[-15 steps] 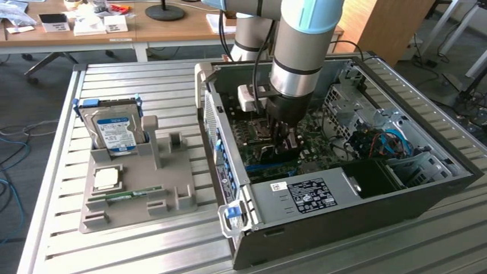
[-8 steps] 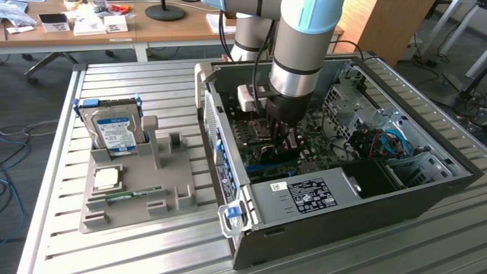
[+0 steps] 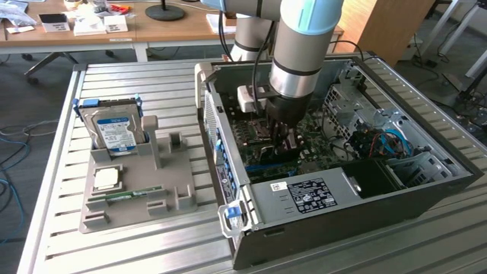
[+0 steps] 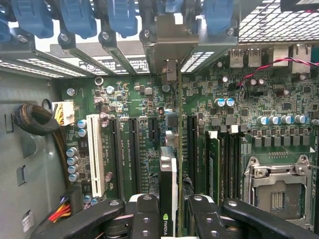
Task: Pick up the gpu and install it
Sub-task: 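Insert the gpu into the slot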
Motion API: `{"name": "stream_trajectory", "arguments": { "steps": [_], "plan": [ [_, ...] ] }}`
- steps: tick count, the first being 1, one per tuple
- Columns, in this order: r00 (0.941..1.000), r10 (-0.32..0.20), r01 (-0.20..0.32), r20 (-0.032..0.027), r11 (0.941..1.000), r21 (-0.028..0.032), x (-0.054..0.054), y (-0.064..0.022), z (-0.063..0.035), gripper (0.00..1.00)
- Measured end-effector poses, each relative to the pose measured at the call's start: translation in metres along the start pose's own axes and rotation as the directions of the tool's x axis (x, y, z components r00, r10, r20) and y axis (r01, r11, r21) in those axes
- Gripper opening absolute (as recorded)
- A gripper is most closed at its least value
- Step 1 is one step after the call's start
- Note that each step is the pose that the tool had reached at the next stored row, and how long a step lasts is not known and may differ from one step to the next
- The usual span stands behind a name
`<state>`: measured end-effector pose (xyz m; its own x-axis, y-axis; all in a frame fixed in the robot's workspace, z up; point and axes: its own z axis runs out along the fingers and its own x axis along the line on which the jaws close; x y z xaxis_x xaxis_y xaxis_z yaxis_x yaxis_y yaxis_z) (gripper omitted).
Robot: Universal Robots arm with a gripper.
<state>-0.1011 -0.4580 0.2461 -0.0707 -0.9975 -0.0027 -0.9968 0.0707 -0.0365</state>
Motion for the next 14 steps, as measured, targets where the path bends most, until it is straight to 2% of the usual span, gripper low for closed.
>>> {"name": "stream_trajectory", "arguments": {
  "steps": [14],
  "plan": [
    [1.0000, 0.000, 0.000, 0.0006, 1.0000, 0.0001, 0.0000, 0.0001, -0.0006, 0.27]
  ]
}}
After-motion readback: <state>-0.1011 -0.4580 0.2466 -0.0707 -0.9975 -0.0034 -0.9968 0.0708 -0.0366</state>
